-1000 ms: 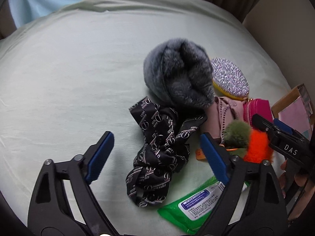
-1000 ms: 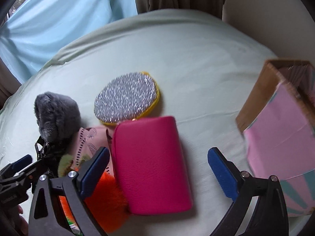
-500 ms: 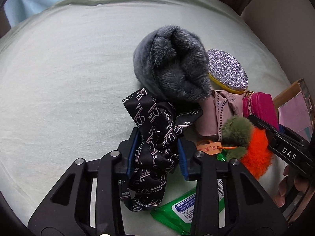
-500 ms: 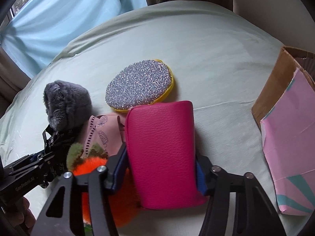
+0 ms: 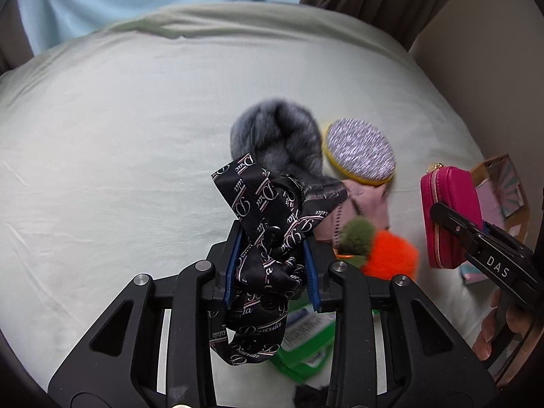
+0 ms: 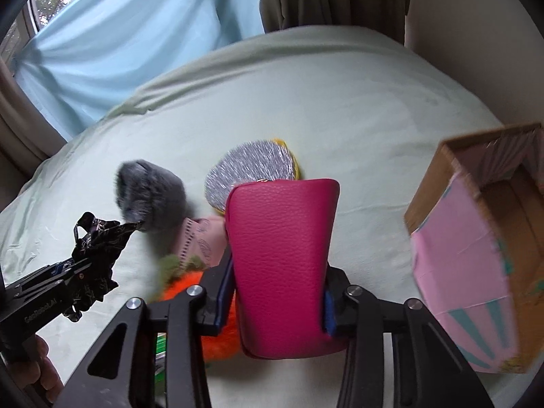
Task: Organize soft objects
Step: 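Carry the scrunchie and pink pouch with both tools over the cardboard box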
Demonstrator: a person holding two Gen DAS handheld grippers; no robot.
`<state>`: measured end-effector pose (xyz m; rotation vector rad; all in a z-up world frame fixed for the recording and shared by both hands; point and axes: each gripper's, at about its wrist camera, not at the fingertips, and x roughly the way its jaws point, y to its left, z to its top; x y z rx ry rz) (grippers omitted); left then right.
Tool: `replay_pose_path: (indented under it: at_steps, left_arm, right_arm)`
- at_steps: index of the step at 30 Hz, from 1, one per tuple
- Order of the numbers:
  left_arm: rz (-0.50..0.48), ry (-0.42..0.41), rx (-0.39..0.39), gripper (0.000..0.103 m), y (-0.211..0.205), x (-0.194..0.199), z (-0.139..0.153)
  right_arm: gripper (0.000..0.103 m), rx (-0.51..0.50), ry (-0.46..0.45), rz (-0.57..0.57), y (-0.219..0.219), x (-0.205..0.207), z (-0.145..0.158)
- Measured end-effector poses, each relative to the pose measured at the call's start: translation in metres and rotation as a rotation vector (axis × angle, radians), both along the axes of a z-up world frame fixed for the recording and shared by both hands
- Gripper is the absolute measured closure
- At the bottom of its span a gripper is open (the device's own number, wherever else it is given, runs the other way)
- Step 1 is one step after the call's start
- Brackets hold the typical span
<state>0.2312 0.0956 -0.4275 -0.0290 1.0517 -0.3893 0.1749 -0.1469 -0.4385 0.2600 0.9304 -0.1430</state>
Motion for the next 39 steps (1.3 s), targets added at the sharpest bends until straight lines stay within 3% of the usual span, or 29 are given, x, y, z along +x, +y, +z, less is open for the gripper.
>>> replay_pose_path:
  at_steps: [10, 20, 24, 28, 34, 39]
  left_arm:
    - [0.069, -0.070, -0.007, 0.075, 0.003, -0.024, 0.121]
    - [0.138, -0.114, -0.045, 0.075, -0.057, -0.078, 0.231]
    - [0.149, -0.118, -0.066, 0.075, -0.103, -0.095, 0.251]
    - [0.136, -0.109, -0.079, 0.075, -0.160, -0.101, 0.253]
    - [0.086, -0.066, -0.078, 0.075, -0.241, -0.104, 0.237]
    - [0.036, -0.001, -0.065, 0.075, -0.301, -0.098, 0.205]
  right_arm:
    - [0.065, 0.031, -0.048, 0.074, 0.009, -0.027, 0.117]
    - [0.065, 0.049, -0.105, 0.136, -0.035, -0.059, 0.217]
    - [0.065, 0.036, -0.114, 0.144, -0.075, -0.077, 0.242]
    - [0.065, 0.014, -0.105, 0.151, -0.120, -0.089, 0.251]
    - [0.065, -0.004, -0.064, 0.099, -0.197, -0.100, 0.242]
    - [0.065, 0.000, 0.000, 0.053, -0.249, -0.095, 0.221]
